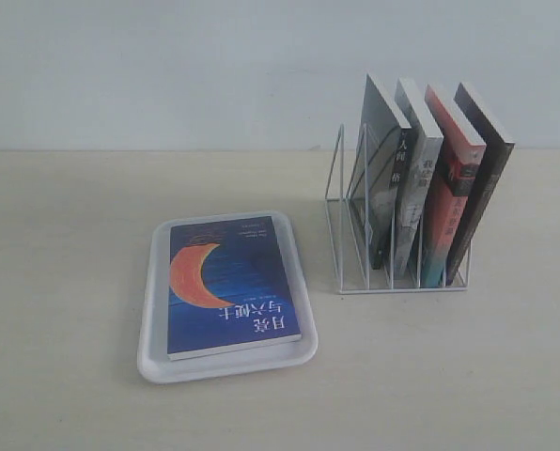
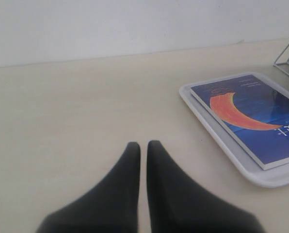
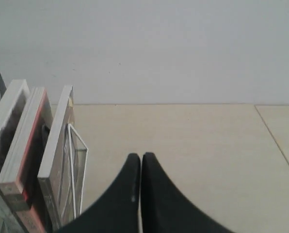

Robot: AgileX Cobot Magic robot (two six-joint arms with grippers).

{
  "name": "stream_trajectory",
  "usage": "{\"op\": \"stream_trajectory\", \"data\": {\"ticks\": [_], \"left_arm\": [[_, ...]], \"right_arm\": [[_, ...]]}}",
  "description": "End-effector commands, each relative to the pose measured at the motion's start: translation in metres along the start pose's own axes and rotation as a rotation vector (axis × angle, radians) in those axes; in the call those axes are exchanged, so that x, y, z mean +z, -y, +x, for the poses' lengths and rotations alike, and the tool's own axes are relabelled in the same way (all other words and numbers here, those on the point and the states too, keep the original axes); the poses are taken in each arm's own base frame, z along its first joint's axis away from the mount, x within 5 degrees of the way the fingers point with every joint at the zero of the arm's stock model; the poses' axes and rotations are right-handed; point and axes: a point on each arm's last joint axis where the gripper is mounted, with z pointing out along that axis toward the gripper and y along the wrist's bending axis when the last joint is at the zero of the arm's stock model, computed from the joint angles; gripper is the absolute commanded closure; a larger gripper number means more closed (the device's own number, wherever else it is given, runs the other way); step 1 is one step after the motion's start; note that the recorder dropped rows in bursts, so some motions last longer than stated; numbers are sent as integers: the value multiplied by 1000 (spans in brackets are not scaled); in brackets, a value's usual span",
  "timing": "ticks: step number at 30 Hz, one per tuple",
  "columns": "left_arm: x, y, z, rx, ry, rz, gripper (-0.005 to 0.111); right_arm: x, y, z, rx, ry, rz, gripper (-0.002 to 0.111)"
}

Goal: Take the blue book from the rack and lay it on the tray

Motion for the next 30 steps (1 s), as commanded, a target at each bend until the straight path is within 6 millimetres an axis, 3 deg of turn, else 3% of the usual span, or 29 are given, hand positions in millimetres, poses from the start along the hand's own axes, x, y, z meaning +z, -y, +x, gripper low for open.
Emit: {"op": "stream_trajectory", "data": {"ticks": [1, 7, 16, 30], "left_arm": [[-1, 0, -3, -6, 22, -1, 102], [-1, 0, -3, -6, 22, -1, 102], [-1, 0, -3, -6, 22, -1, 102], [-1, 0, -3, -6, 22, -1, 102]], "right_arm": [[-10, -1, 25, 17, 5, 3, 109], [-34, -3, 40, 52, 71, -3, 109], [-65, -8, 42, 42, 87, -32, 109], [-68, -7, 41, 43, 106, -30, 109]]}}
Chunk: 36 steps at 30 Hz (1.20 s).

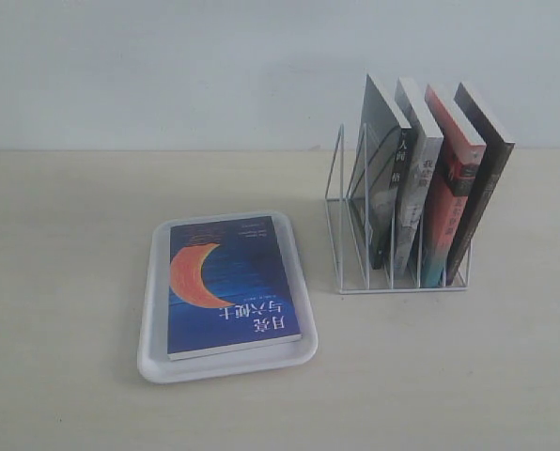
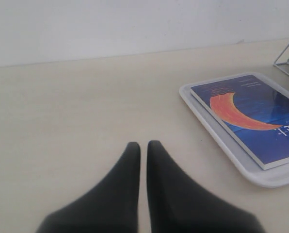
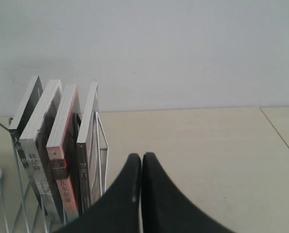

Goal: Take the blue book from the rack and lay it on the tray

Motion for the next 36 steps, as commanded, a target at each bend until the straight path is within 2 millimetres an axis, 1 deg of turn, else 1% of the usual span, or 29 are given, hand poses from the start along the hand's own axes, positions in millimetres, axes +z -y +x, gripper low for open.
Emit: {"op": "stream_trajectory", "data": {"ticks": [1, 3, 5, 7, 9, 12, 15, 17, 20, 23, 26, 28, 30, 31, 36], "left_arm": [[-1, 0, -3, -6, 22, -1, 102], [-1, 0, -3, -6, 22, -1, 102], [-1, 0, -3, -6, 22, -1, 102], [-1, 0, -3, -6, 22, -1, 102], [-1, 0, -3, -6, 22, -1, 102], [-1, 0, -3, -6, 22, -1, 102], [-1, 0, -3, -6, 22, -1, 102], [-1, 0, -3, -6, 22, -1, 102], [-1, 0, -3, -6, 22, -1, 102], [-1, 0, -3, -6, 22, -1, 102], [-1, 0, -3, -6, 22, -1, 102], [-1, 0, -3, -6, 22, -1, 102], [-1, 0, -3, -6, 22, -1, 102], [-1, 0, -3, -6, 22, -1, 102], [-1, 0, -3, -6, 22, -1, 102]], "right_arm": [[0, 1, 1, -14, 6, 6, 109], [-2, 1, 0, -17, 18, 8, 109], [-8, 0, 0, -19, 23, 3, 109], [-18, -1, 5, -32, 52, 4, 109], [-28, -1, 13, -66, 88, 12, 109], [-45, -1, 35, -96, 154, 28, 109], [-54, -1, 63, -98, 176, 29, 109], [-54, 0, 83, -97, 164, 29, 109], [-46, 2, 112, -94, 102, 29, 109], [-38, 4, 132, -67, 72, 35, 109], [-34, 6, 147, 3, 98, 45, 109], [-33, 7, 157, 6, 113, 51, 109], [-37, 7, 155, 8, 161, 52, 109], [-38, 6, 159, 6, 131, 44, 109], [-40, 7, 166, 1, 73, 57, 109]]}}
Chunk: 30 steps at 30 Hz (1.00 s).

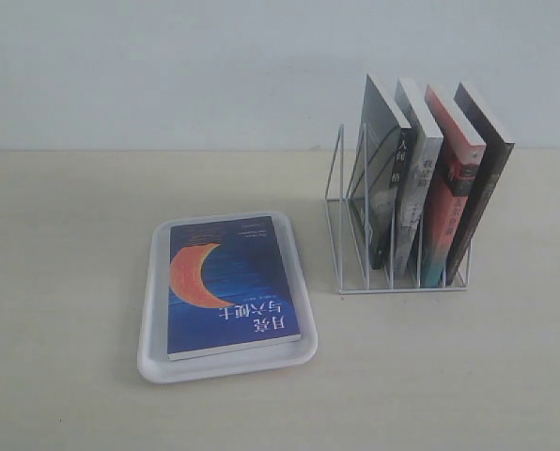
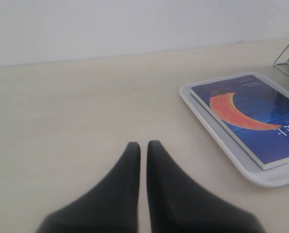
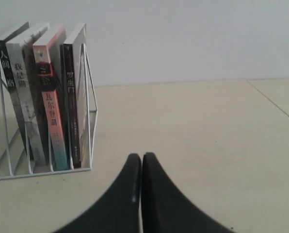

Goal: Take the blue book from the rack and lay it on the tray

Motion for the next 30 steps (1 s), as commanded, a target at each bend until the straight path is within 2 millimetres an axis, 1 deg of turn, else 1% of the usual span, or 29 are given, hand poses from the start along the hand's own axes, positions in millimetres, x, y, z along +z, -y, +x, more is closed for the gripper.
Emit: {"op": "stream_trajectory", "data": {"ticks": [1, 3, 8, 27, 30], "left_arm": [[-1, 0, -3, -6, 22, -1, 102], [-1, 0, -3, -6, 22, -1, 102], [-1, 0, -3, -6, 22, -1, 102], [-1, 0, -3, -6, 22, -1, 102], [-1, 0, -3, -6, 22, -1, 102]], "right_arm": [[-1, 2, 8, -3, -61, 22, 109], [-1, 3, 10, 21, -89, 31, 109], [-1, 4, 10, 26, -89, 42, 109], [-1, 4, 11, -4, -99, 40, 109], [-1, 3, 11, -31, -100, 18, 109]]}}
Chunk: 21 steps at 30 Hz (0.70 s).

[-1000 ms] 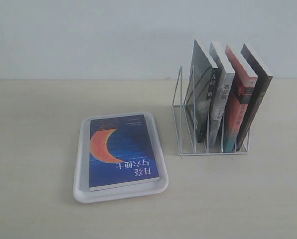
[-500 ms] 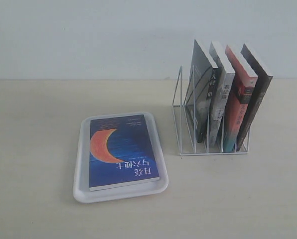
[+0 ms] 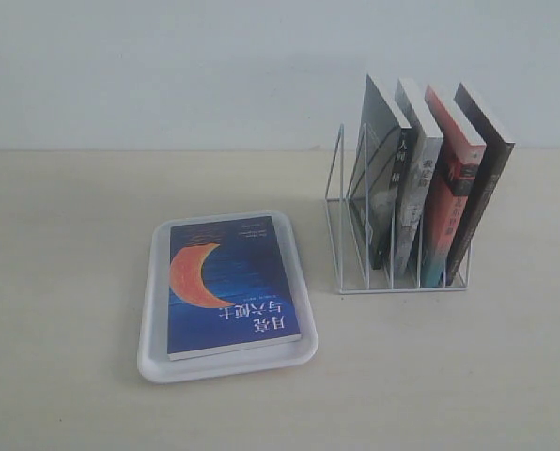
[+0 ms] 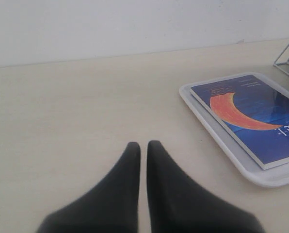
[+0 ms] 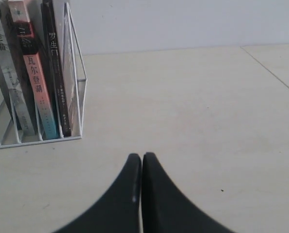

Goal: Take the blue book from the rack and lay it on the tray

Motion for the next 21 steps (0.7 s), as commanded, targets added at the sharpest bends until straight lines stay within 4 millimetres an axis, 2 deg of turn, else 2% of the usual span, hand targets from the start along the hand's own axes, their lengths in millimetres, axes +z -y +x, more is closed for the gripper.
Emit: {"op": "stream_trajectory", "data": {"ticks": [1, 21], "left_arm": [[-1, 0, -3, -6, 22, -1, 102], [-1, 0, -3, -6, 22, -1, 102]], "right_arm": [[0, -1, 0, -48, 6, -26, 109], [0, -2, 0, -47, 6, -33, 109]]}}
